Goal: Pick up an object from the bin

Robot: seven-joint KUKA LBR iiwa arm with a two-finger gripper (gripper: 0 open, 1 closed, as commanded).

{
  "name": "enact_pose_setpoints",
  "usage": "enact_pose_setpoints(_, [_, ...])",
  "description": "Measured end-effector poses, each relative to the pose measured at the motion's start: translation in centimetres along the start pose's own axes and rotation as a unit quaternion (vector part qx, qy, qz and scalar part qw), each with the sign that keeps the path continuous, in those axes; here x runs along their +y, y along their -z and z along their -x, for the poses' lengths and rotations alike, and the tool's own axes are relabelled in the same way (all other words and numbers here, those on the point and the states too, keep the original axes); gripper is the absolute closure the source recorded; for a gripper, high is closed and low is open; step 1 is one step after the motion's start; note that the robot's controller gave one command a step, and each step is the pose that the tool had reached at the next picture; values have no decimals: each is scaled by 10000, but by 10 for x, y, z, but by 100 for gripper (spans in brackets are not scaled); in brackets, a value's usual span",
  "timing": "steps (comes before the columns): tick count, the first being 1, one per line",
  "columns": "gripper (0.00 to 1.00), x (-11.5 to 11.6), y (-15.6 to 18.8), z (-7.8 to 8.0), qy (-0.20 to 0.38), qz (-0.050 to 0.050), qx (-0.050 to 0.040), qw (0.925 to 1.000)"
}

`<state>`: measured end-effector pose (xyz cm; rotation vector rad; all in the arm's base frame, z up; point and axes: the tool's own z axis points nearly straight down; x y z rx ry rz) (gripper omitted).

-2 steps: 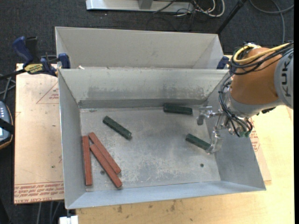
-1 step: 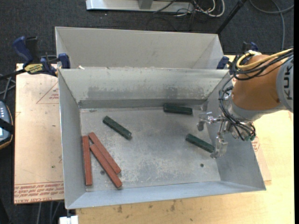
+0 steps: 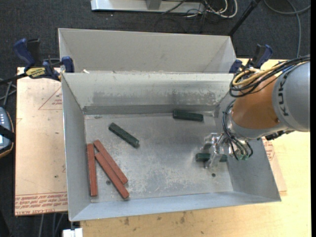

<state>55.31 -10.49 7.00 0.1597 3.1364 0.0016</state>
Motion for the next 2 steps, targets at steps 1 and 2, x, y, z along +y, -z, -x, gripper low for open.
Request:
enact_pose_setpoints(1, [100, 0, 0, 0, 0, 0, 0, 10000])
enact_pose_setpoints(2, [100, -2, 169, -30, 52, -5, -23, 10000])
